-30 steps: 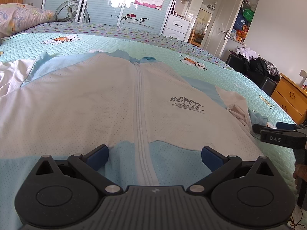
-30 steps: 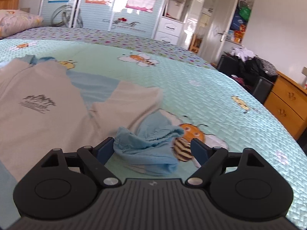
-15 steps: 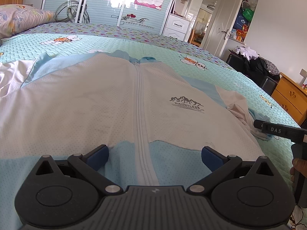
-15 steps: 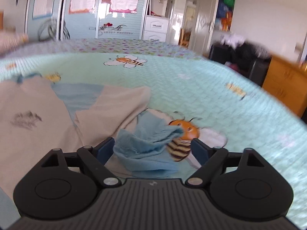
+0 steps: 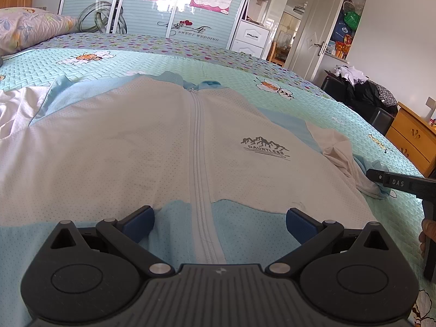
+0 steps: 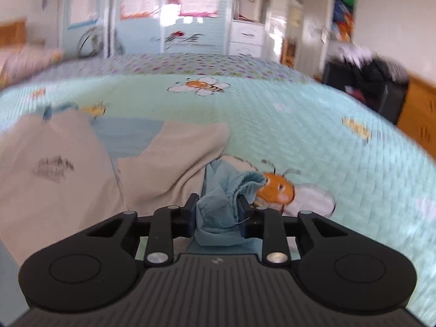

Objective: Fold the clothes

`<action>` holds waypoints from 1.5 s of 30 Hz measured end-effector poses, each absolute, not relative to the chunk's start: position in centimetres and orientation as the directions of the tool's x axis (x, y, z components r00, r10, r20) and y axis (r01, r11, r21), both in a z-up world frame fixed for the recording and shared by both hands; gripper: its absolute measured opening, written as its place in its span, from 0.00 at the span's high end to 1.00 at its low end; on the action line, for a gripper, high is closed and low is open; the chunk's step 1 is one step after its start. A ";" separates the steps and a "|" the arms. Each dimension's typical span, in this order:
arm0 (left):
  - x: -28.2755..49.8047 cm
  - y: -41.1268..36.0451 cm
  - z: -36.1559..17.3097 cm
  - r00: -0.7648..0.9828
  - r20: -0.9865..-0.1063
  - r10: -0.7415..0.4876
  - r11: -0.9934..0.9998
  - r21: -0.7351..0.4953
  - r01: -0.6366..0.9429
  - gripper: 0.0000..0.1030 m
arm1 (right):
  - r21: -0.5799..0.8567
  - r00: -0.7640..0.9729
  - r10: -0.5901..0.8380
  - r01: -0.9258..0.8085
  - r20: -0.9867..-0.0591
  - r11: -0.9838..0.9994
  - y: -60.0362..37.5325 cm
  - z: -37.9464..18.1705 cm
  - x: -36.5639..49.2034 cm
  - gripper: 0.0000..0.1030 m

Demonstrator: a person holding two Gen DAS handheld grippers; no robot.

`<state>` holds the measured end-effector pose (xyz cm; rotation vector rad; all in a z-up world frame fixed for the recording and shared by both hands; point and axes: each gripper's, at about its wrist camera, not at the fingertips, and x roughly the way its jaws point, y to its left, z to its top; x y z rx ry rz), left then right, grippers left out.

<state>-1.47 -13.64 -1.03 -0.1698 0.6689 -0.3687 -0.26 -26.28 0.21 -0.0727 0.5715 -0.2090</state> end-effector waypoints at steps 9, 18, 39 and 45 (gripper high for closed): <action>-1.6 -13.6 -1.0 0.724 -0.571 -0.388 0.921 -0.272 0.279 0.01 | -0.429 0.808 -0.260 0.010 -0.529 0.903 -23.6 0.5 0.4 0.78; -1.6 -13.7 -1.0 0.724 -0.571 -0.387 0.921 -0.271 0.279 0.01 | -0.436 0.812 -0.235 -0.027 -0.535 0.900 -23.5 0.1 -0.3 0.76; -1.6 -13.7 -0.9 0.725 -0.570 -0.386 0.922 -0.269 0.279 0.01 | -0.423 0.851 -0.183 -0.050 -0.492 0.905 -22.7 1.2 -2.0 0.79; -1.6 -13.6 -0.9 0.725 -0.570 -0.386 0.922 -0.269 0.279 0.01 | -0.306 0.826 -0.119 -0.067 -0.551 0.950 -24.1 1.7 -1.7 0.79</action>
